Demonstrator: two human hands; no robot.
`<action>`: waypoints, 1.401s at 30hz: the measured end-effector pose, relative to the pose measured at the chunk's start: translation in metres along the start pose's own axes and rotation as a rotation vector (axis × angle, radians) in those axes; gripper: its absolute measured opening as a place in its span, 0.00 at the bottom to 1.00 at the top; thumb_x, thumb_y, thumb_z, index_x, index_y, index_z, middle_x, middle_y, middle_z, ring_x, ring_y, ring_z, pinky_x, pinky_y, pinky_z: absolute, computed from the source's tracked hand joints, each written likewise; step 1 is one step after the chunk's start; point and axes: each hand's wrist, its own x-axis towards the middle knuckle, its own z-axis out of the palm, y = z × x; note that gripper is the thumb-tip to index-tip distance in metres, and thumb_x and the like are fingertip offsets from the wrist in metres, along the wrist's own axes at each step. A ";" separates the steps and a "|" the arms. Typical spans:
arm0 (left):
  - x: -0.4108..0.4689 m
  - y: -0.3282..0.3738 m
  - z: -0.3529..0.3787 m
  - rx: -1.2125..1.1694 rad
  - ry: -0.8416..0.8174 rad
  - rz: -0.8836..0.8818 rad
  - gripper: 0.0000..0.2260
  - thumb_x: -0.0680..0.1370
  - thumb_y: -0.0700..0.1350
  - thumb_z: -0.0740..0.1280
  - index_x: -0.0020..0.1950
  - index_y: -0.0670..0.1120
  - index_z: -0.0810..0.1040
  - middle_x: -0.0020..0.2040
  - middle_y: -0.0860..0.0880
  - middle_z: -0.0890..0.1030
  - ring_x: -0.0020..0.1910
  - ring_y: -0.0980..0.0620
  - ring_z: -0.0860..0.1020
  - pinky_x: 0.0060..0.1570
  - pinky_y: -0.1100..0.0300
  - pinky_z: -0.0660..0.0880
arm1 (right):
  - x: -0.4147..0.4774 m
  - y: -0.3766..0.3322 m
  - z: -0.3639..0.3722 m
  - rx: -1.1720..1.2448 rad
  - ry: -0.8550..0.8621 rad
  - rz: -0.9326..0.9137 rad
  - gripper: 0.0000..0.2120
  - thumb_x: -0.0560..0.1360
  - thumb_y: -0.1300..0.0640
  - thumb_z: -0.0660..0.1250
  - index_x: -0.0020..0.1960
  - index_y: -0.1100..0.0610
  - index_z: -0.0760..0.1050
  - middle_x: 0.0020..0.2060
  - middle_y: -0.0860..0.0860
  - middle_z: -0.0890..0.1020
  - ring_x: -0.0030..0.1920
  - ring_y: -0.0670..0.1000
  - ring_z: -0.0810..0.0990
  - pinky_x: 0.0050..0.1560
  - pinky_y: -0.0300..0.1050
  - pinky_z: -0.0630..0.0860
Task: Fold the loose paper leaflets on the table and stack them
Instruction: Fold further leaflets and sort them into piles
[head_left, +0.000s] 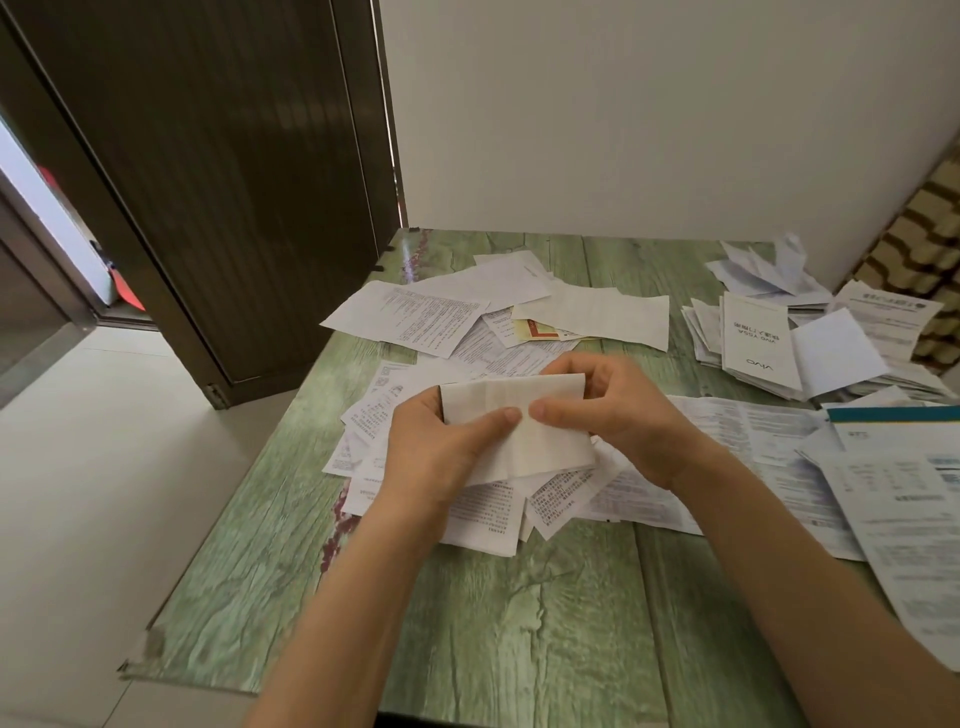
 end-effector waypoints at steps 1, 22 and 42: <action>0.000 -0.001 0.001 0.026 0.003 0.018 0.09 0.68 0.37 0.75 0.41 0.46 0.78 0.37 0.51 0.82 0.28 0.64 0.78 0.28 0.70 0.74 | 0.000 0.000 0.001 -0.017 0.012 -0.006 0.10 0.66 0.62 0.76 0.43 0.60 0.77 0.34 0.50 0.80 0.35 0.47 0.79 0.32 0.37 0.75; 0.001 -0.002 0.005 0.316 0.060 0.204 0.09 0.73 0.41 0.71 0.35 0.52 0.80 0.36 0.57 0.80 0.37 0.63 0.76 0.37 0.69 0.71 | -0.002 -0.003 0.007 -0.184 0.079 -0.108 0.09 0.72 0.64 0.69 0.36 0.54 0.82 0.33 0.47 0.81 0.34 0.42 0.77 0.34 0.34 0.72; -0.004 0.009 -0.016 0.329 -0.036 0.154 0.08 0.75 0.39 0.68 0.38 0.50 0.82 0.39 0.55 0.82 0.38 0.61 0.77 0.37 0.67 0.74 | -0.004 -0.006 -0.003 -0.097 -0.040 -0.077 0.07 0.74 0.63 0.68 0.38 0.60 0.76 0.30 0.54 0.77 0.29 0.45 0.75 0.26 0.34 0.69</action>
